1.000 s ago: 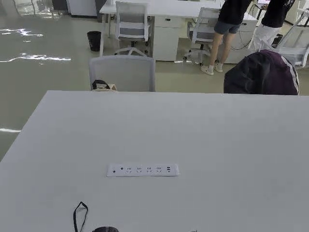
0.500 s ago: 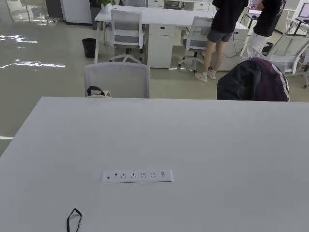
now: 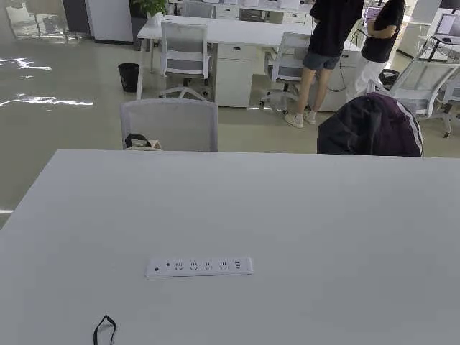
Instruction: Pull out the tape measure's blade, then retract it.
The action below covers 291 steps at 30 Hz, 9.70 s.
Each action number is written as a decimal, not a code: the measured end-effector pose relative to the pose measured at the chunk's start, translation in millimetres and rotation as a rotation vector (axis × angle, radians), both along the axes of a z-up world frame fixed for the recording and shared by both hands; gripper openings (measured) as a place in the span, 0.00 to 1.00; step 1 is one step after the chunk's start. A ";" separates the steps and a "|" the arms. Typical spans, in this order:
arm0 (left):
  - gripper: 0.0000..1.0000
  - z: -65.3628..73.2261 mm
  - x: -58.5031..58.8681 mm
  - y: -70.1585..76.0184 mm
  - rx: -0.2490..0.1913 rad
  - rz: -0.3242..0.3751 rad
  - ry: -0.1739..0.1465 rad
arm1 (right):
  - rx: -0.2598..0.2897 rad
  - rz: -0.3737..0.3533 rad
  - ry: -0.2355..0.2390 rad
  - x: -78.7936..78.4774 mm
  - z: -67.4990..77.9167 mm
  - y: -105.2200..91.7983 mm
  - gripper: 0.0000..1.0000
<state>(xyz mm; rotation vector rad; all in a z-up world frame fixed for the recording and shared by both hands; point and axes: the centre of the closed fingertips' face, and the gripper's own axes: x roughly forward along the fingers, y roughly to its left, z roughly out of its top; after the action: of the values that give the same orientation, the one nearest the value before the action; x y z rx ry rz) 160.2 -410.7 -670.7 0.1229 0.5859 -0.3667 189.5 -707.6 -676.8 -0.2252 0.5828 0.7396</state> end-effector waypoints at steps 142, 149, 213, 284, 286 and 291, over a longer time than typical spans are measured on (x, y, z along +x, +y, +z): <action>0.70 -85.0 128.6 7.5 0.031 0.527 0.017 | -0.146 0.813 0.090 125.5 -106.2 27.3 0.13; 0.69 -88.1 128.6 8.3 0.028 0.536 0.020 | -0.153 0.820 0.095 125.1 -105.9 27.2 0.13; 0.64 -86.0 128.5 9.3 -0.068 0.560 0.015 | -0.163 0.846 0.073 118.7 -99.5 59.0 0.12; 0.63 -90.1 126.2 11.3 -0.141 0.516 0.044 | -0.083 0.909 0.060 100.7 -96.5 154.5 0.12; 0.63 -90.2 126.1 11.4 -0.145 0.514 0.045 | -0.080 0.911 0.059 100.3 -96.5 158.7 0.12; 0.62 -95.4 125.7 15.1 -0.156 0.511 0.048 | -0.071 0.918 0.055 99.3 -96.4 169.8 0.12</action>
<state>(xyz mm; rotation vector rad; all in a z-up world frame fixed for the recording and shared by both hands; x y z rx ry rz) 286.0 -395.7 -766.0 -0.1851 0.6110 0.0820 288.7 -537.8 -773.1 -0.5556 0.5477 1.6157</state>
